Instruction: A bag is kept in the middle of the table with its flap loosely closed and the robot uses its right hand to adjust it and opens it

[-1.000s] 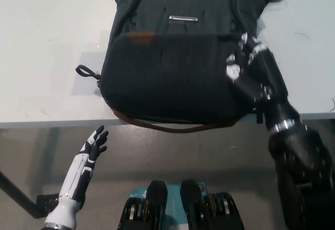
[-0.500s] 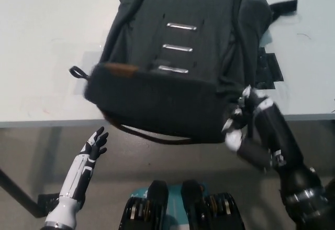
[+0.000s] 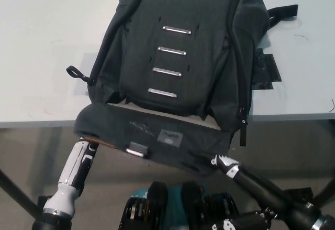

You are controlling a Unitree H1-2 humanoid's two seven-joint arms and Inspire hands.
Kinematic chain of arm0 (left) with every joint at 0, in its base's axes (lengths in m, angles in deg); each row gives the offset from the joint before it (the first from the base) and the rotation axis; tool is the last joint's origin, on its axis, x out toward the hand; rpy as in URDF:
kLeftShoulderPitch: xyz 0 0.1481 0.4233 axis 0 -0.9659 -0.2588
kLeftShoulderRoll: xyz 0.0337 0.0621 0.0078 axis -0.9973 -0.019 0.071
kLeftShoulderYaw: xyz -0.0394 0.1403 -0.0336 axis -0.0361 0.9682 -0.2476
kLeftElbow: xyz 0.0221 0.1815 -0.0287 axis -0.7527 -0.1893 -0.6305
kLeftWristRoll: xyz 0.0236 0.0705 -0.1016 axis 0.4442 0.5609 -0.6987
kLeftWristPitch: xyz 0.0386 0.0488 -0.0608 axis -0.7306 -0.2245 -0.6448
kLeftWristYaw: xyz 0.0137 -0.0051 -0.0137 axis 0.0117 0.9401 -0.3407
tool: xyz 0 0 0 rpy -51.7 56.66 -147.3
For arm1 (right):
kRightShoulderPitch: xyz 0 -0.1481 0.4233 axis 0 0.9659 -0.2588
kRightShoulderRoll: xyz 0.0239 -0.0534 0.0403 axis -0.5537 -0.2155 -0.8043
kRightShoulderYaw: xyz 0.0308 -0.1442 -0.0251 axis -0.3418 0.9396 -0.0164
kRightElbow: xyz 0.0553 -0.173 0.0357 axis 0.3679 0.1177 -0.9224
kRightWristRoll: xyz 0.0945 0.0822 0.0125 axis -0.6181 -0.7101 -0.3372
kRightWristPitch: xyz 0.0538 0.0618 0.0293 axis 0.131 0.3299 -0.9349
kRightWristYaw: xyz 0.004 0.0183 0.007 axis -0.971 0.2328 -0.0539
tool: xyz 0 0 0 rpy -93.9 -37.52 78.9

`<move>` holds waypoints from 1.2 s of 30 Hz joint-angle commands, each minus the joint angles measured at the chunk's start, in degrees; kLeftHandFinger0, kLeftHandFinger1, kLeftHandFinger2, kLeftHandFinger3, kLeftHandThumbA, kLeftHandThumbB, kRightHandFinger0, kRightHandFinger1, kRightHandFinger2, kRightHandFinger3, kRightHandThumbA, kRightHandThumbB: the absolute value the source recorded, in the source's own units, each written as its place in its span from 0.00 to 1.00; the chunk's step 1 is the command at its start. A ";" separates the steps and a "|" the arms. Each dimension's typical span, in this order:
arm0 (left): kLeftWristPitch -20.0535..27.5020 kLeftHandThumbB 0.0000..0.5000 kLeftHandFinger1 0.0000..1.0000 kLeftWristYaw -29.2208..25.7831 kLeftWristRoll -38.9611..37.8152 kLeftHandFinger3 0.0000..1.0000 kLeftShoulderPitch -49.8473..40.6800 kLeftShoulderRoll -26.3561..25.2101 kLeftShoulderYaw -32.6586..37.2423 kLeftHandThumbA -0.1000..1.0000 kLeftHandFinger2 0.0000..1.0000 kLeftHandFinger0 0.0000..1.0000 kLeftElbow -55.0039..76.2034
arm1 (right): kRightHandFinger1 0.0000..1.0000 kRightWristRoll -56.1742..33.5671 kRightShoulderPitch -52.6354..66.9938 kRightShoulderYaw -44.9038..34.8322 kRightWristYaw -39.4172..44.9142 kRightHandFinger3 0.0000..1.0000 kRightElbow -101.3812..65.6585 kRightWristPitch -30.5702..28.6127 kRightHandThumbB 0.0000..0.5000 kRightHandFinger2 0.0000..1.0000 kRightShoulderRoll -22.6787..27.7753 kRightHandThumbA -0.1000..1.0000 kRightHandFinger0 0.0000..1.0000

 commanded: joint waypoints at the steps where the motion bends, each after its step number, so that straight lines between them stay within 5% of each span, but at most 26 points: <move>1: 0.08 0.03 1.00 0.32 0.51 1.00 2.49 -1.11 -0.29 1.00 1.00 1.00 1.13 | 1.00 1.79 0.81 0.12 1.47 1.00 3.79 -1.49 0.80 1.00 0.47 0.95 1.00; 9: 0.38 0.04 1.00 0.64 0.66 1.00 3.87 -1.42 -0.28 1.00 1.00 1.00 0.53 | 1.00 -0.14 0.59 -2.08 1.26 1.00 17.26 -6.34 0.79 1.00 0.42 1.00 1.00; 22: -0.92 0.00 1.00 0.63 -2.70 1.00 5.90 -1.75 -3.65 1.00 1.00 1.00 1.23 | 1.00 8.21 -0.66 -2.61 0.01 1.00 21.93 -3.94 0.69 1.00 3.05 1.00 1.00; 26: -2.87 0.00 1.00 0.79 -4.42 1.00 5.18 -1.80 -5.07 1.00 1.00 1.00 3.13 | 1.00 10.50 1.26 -5.17 -1.63 1.00 17.89 -0.37 0.73 1.00 4.07 1.00 1.00; 28: -3.56 0.00 1.00 1.31 -4.94 1.00 4.42 -1.91 -5.50 1.00 1.00 1.00 4.45 | 1.00 5.43 3.43 -10.71 -5.94 1.00 19.19 -5.84 0.65 1.00 1.72 1.00 1.00; 35: -3.42 0.00 1.00 1.55 -5.28 1.00 2.42 -1.41 -5.89 1.00 1.00 1.00 5.69 | 1.00 -7.35 5.82 -26.09 -12.74 1.00 24.07 -25.69 0.69 1.00 -8.64 1.00 1.00; 36: -3.70 0.00 1.00 1.61 -5.41 1.00 2.36 -1.39 -5.89 1.00 1.00 1.00 5.89 | 1.00 -8.85 5.93 -27.32 -13.06 1.00 24.04 -27.43 0.63 1.00 -10.03 1.00 1.00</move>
